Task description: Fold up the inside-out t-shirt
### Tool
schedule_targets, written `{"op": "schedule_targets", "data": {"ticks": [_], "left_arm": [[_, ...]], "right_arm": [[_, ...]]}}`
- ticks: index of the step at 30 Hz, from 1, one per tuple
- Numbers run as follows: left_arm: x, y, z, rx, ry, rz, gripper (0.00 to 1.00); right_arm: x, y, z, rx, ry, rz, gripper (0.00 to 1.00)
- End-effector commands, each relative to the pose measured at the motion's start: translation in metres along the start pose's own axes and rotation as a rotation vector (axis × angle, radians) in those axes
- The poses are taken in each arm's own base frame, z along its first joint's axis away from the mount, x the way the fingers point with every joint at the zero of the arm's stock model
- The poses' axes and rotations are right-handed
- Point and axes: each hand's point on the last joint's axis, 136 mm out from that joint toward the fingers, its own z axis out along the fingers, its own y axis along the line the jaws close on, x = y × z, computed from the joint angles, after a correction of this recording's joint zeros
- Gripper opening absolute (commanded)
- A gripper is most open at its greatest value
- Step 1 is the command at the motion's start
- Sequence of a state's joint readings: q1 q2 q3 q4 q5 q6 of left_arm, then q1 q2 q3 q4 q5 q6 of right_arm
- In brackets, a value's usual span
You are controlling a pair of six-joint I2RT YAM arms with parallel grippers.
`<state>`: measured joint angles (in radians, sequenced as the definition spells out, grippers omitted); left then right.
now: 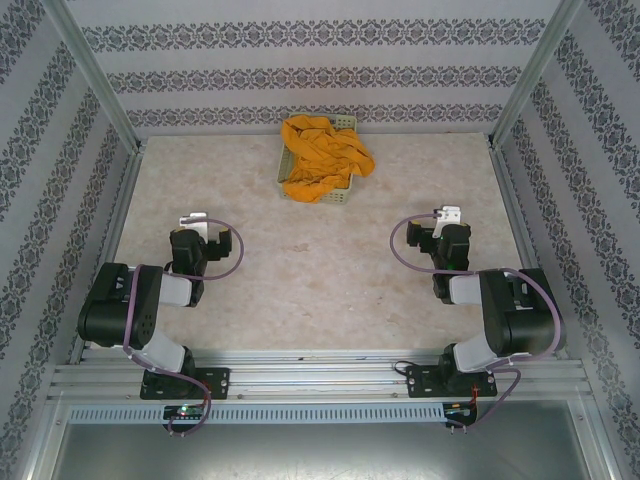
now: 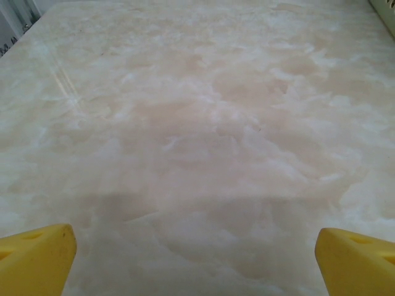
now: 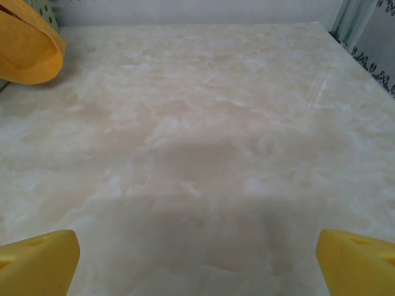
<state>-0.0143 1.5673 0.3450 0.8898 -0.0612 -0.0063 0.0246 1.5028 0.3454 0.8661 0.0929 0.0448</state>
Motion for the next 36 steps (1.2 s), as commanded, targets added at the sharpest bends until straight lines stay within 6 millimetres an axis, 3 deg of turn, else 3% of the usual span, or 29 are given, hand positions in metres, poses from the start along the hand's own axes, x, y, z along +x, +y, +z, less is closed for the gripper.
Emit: {"op": "schedule_targets", "data": {"ticks": [1,20,26,32,36], "left_arm": [[-0.025,-0.006,0.004,0.003,-0.09,0.02,1.0],[-0.026,-0.006,0.004,0.001,-0.09,0.017,1.0],[-0.025,0.011,0.002,-0.096,-0.097,-0.024,1.0],[-0.026,0.012,0.003,-0.098,-0.096,-0.026,1.0],[-0.036,0.015,-0.02,-0.095,-0.186,-0.037,1.0]], "right_arm": [[-0.023,0.004,0.004,0.006,-0.077,-0.018,0.98],[-0.022,0.004,0.004,0.002,-0.073,-0.015,0.98],[-0.023,0.004,0.005,-0.01,-0.072,-0.007,0.98],[-0.023,0.004,0.005,-0.011,-0.073,-0.005,0.98],[-0.036,0.008,-0.007,-0.034,-0.113,-0.018,0.98]]}}
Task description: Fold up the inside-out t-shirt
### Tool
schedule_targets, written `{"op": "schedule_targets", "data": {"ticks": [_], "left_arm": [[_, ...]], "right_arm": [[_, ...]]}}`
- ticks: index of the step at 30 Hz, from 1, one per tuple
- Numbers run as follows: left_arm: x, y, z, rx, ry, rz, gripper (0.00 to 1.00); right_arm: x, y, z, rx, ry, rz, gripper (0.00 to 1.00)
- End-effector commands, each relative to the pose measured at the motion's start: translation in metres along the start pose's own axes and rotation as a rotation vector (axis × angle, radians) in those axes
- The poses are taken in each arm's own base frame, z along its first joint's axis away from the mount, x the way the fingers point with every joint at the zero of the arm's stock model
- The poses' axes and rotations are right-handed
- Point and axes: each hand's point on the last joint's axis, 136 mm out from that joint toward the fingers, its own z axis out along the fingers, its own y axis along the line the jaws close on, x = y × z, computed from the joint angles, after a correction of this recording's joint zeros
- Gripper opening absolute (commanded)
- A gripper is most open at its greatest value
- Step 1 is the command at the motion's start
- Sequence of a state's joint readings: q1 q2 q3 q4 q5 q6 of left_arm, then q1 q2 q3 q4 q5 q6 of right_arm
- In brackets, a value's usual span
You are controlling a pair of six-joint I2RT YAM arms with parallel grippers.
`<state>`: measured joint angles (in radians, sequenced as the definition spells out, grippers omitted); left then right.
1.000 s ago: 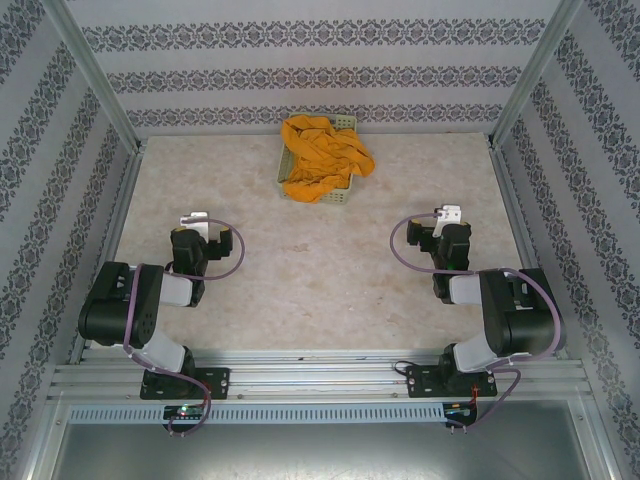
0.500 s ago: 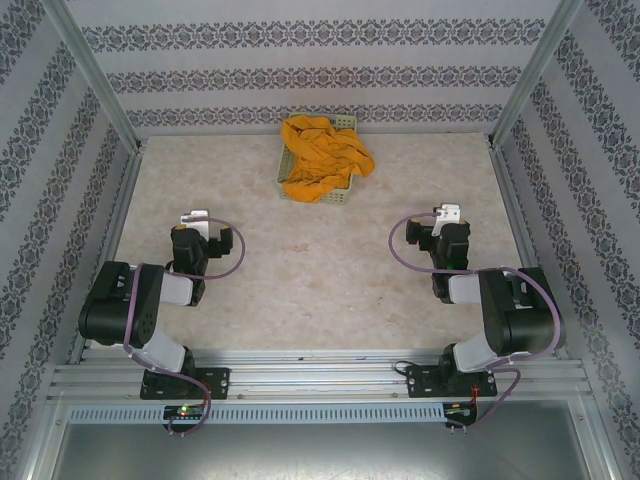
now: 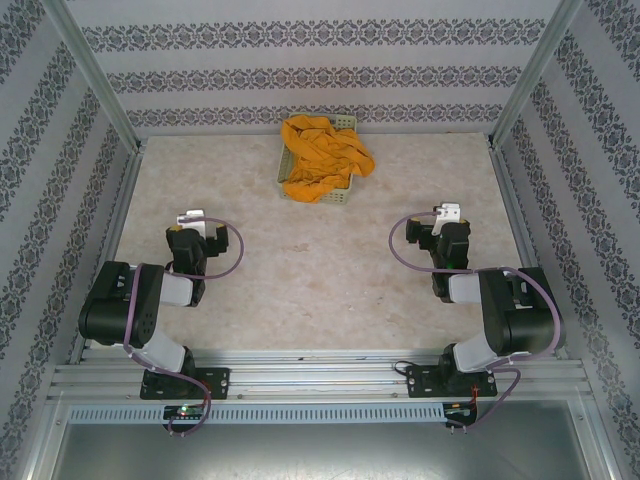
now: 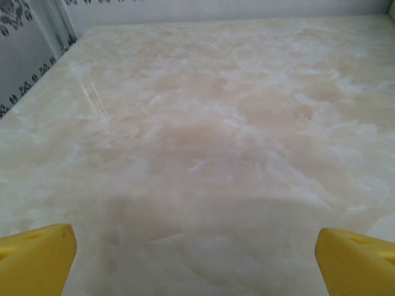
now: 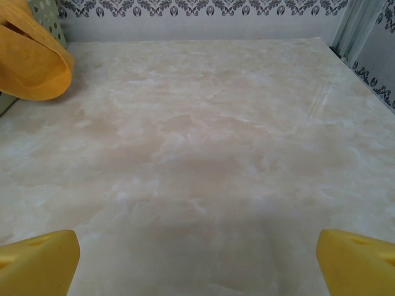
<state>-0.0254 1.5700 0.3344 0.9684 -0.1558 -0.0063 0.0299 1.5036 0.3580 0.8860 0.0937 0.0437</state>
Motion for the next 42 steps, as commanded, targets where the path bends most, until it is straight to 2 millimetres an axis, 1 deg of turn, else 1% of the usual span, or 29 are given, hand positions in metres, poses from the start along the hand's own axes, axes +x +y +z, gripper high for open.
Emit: {"op": "schedule_targets", "data": {"ticks": [1,2,3,5,6,8,10,11,13,14,16,17,18,19,20,21,23,24,25,28,29,30,31,34,35,37,38,40,42], "left_arm": [[-0.029,0.007,-0.024,-0.021,-0.143,-0.04,1.0],[-0.036,0.008,-0.032,-0.018,-0.167,-0.044,1.0],[-0.042,0.008,-0.038,-0.012,-0.181,-0.043,1.0],[-0.057,0.008,-0.051,-0.002,-0.199,-0.051,1.0],[-0.064,0.01,-0.057,-0.002,-0.201,-0.078,1.0],[-0.079,0.015,-0.07,-0.01,-0.181,-0.186,1.0],[-0.09,0.015,-0.08,0.015,-0.147,-0.308,1.0],[-0.096,0.013,-0.084,0.032,-0.129,-0.367,1.0],[-0.097,0.01,-0.088,0.045,-0.065,-0.471,1.0],[-0.096,0.011,-0.09,0.041,-0.033,-0.51,1.0],[-0.095,0.009,-0.093,0.051,-0.007,-0.557,1.0],[-0.096,0.006,-0.094,0.069,-0.004,-0.581,1.0],[-0.093,0.006,-0.096,0.07,0.004,-0.615,1.0],[-0.089,0.007,-0.098,0.072,-0.004,-0.659,1.0],[-0.091,0.008,-0.1,0.087,-0.041,-0.679,1.0],[-0.092,0.003,-0.103,0.134,-0.08,-0.682,1.0],[-0.093,-0.004,-0.106,0.199,-0.122,-0.696,1.0],[-0.092,-0.008,-0.105,0.216,-0.105,-0.68,1.0],[-0.095,-0.015,-0.103,0.247,-0.084,-0.657,1.0],[-0.094,-0.034,-0.092,0.304,0.031,-0.62,1.0],[-0.092,-0.04,-0.088,0.324,0.065,-0.621,1.0],[-0.087,-0.044,-0.085,0.327,0.103,-0.639,1.0],[-0.081,-0.048,-0.081,0.322,0.156,-0.673,1.0],[-0.07,-0.074,-0.076,0.395,0.257,-0.695,1.0],[-0.066,-0.078,-0.074,0.389,0.284,-0.689,1.0],[-0.061,-0.083,-0.072,0.388,0.308,-0.671,1.0],[-0.058,-0.084,-0.071,0.383,0.316,-0.663,1.0],[-0.057,-0.086,-0.071,0.392,0.321,-0.652,1.0],[-0.055,-0.089,-0.071,0.397,0.32,-0.64,1.0]], "right_arm": [[-0.034,0.004,-0.015,-0.023,-0.099,-0.017,0.98],[-0.038,0.003,-0.022,-0.018,-0.112,-0.019,0.98],[-0.038,0.004,-0.029,-0.015,-0.118,-0.023,0.98],[-0.055,0.006,-0.044,-0.016,-0.155,-0.022,0.98],[-0.064,0.006,-0.049,-0.015,-0.159,0.011,0.98],[-0.09,0.004,-0.064,-0.015,-0.158,0.136,0.98],[-0.111,0.006,-0.079,-0.034,-0.148,0.225,0.98],[-0.12,0.003,-0.086,-0.024,-0.141,0.301,0.98],[-0.127,-0.001,-0.096,-0.017,-0.099,0.44,0.98],[-0.131,0.003,-0.1,-0.049,-0.085,0.468,0.98],[-0.136,0.02,-0.105,-0.175,-0.082,0.5,0.98],[-0.132,0.022,-0.106,-0.197,-0.074,0.534,0.98],[-0.13,0.021,-0.105,-0.194,-0.077,0.562,0.98],[-0.129,0.022,-0.103,-0.212,-0.073,0.578,0.98],[-0.13,0.025,-0.101,-0.229,-0.068,0.577,0.98],[-0.131,0.03,-0.098,-0.25,-0.053,0.559,0.98],[-0.132,0.046,-0.086,-0.286,0.013,0.507,0.98],[-0.133,0.054,-0.081,-0.293,0.036,0.478,0.98],[-0.132,0.061,-0.072,-0.283,0.062,0.448,0.98],[-0.131,0.088,-0.048,-0.26,0.123,0.365,0.98],[-0.133,0.098,-0.039,-0.248,0.138,0.339,0.98],[-0.133,0.108,-0.032,-0.251,0.153,0.318,0.98],[-0.13,0.119,-0.022,-0.242,0.182,0.297,0.98],[-0.131,0.15,0.004,-0.222,0.23,0.246,0.98],[-0.13,0.162,0.012,-0.226,0.246,0.231,0.98],[-0.127,0.182,0.028,-0.228,0.276,0.213,0.98],[-0.128,0.191,0.035,-0.231,0.285,0.205,0.98],[-0.126,0.213,0.052,-0.237,0.307,0.165,0.98],[-0.123,0.227,0.067,-0.229,0.328,0.12,0.98]]}}
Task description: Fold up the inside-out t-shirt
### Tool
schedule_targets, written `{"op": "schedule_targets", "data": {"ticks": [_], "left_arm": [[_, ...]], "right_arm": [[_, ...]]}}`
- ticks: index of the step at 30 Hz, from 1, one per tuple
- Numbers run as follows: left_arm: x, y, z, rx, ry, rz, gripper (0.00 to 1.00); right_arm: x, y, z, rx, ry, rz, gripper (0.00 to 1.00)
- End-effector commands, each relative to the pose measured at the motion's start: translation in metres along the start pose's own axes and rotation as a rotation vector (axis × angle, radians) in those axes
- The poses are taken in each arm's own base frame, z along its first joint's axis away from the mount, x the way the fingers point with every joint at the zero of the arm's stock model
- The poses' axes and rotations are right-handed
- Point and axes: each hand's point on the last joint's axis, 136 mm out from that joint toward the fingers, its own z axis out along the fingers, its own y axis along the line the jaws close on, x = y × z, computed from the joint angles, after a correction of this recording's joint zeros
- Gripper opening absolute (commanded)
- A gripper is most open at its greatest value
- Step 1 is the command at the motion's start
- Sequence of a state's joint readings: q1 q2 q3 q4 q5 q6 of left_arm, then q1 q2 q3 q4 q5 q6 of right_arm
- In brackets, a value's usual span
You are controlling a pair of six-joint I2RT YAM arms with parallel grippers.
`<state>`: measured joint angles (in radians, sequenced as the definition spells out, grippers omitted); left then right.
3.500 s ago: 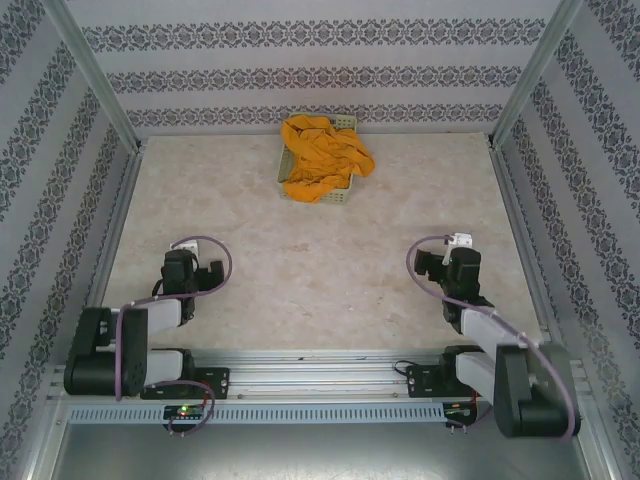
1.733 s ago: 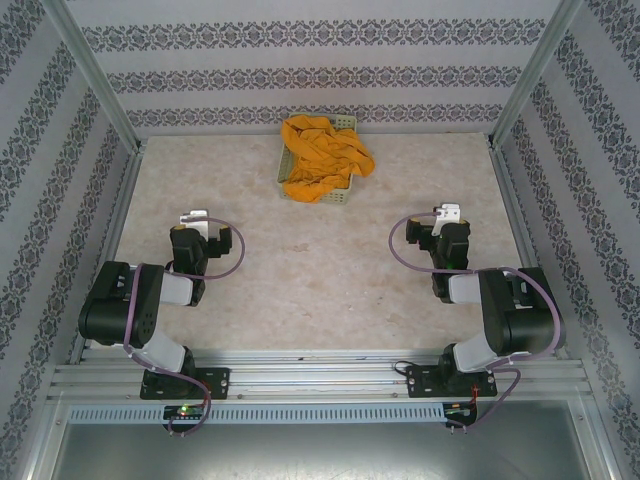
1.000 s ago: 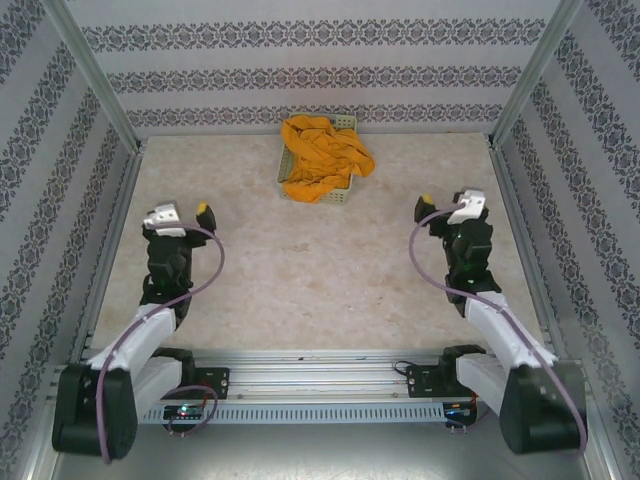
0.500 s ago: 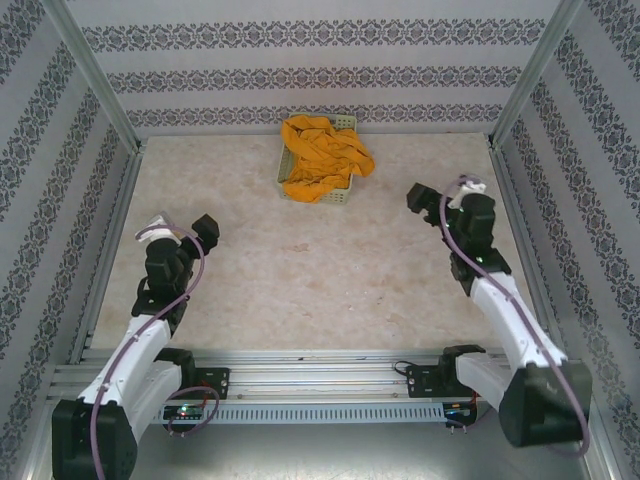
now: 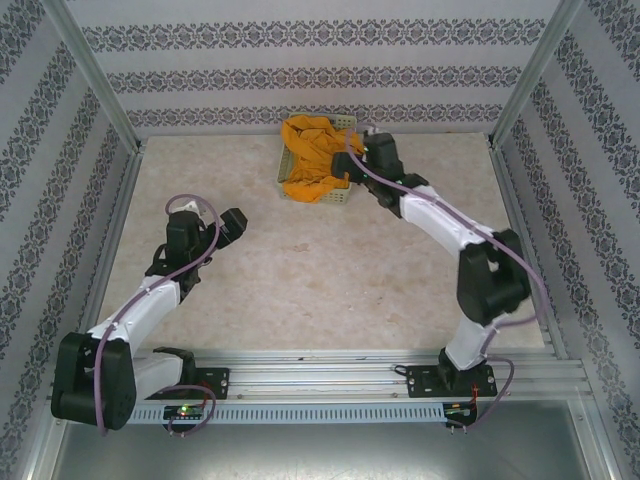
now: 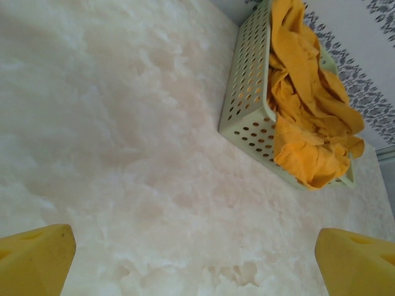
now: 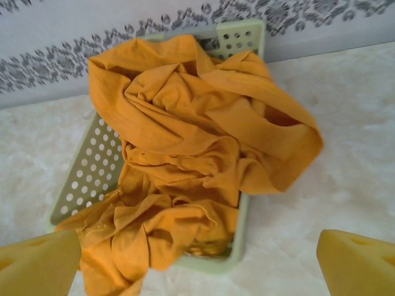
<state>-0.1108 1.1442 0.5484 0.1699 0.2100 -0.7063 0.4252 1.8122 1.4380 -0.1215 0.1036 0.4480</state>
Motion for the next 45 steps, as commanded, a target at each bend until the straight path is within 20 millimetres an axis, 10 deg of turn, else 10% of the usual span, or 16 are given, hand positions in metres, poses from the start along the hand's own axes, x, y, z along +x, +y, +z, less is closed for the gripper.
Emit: {"op": "schedule_targets", "data": {"ticks": [1,14,27,37,45], "left_arm": [[0.004,-0.01,0.0,0.025,0.023,0.01,1.0],[0.014,-0.007,0.011,0.046,0.043,0.006,1.0],[0.01,-0.015,0.009,0.083,0.026,-0.006,1.0],[0.005,-0.017,-0.002,0.077,0.01,-0.005,1.0],[0.008,-0.023,-0.005,0.084,0.047,-0.005,1.0]], "right_arm": [[0.004,0.006,0.028,0.077,0.059,-0.08,0.98],[0.033,0.025,0.126,0.214,0.214,-0.173,0.98],[0.08,-0.026,0.148,0.384,0.379,0.018,0.9],[0.068,-0.113,0.112,0.586,0.409,0.159,0.31],[0.043,-0.204,0.055,0.699,0.396,0.265,0.11]]}}
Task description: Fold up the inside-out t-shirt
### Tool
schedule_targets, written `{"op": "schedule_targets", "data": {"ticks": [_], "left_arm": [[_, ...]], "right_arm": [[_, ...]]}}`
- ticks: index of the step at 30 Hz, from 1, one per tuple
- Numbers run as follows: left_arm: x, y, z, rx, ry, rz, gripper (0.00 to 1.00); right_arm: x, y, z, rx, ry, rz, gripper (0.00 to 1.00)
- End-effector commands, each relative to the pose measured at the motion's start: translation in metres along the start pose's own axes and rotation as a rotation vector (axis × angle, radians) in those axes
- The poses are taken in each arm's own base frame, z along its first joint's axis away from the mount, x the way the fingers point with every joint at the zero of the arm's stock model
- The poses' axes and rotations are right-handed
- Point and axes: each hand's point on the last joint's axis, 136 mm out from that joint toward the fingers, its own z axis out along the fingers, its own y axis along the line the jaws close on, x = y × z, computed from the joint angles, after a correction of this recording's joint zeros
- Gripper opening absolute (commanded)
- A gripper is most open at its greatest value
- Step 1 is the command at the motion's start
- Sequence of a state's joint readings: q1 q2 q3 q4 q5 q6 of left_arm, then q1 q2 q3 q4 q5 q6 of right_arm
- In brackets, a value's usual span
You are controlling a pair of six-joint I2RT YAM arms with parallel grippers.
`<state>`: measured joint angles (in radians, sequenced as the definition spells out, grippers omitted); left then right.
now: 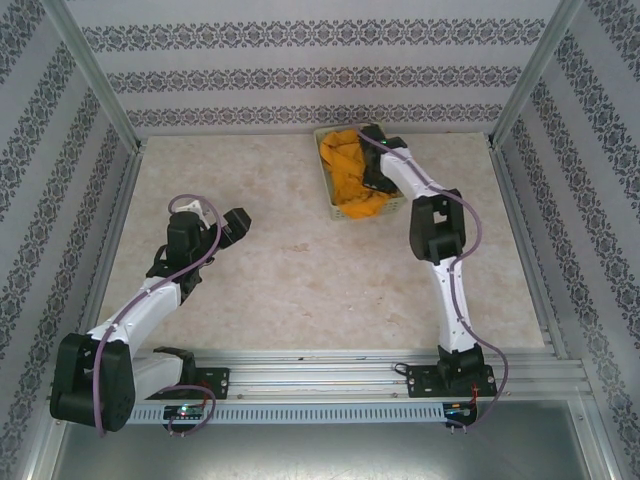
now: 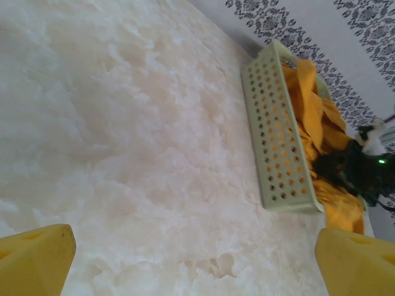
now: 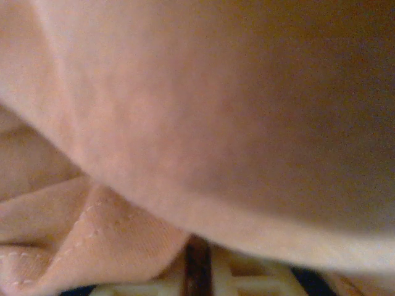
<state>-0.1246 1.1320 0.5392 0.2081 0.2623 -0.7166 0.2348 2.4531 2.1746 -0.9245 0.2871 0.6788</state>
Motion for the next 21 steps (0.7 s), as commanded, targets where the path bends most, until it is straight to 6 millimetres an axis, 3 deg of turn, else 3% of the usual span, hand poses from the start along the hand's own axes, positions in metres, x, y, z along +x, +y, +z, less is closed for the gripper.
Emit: {"op": "schedule_targets", "data": {"ticks": [1,10,14,18,21], "left_arm": [[0.007,-0.007,-0.002,0.007,0.048,-0.011,1.0],[0.018,-0.009,-0.007,0.009,0.09,-0.003,1.0],[0.019,-0.012,-0.01,0.006,0.097,0.004,1.0],[0.019,-0.014,-0.013,0.0,0.094,0.009,1.0],[0.02,-0.016,-0.014,-0.001,0.096,0.014,1.0]], "right_arm": [[-0.03,-0.059,-0.022,0.066,-0.053,0.075,0.1],[-0.054,-0.173,-0.002,0.085,-0.018,0.283,0.02],[-0.066,-0.206,0.004,0.078,-0.02,0.388,0.0],[-0.078,-0.218,0.002,0.05,-0.036,0.447,0.0],[-0.087,-0.214,-0.014,0.006,-0.078,0.459,0.0]]}}
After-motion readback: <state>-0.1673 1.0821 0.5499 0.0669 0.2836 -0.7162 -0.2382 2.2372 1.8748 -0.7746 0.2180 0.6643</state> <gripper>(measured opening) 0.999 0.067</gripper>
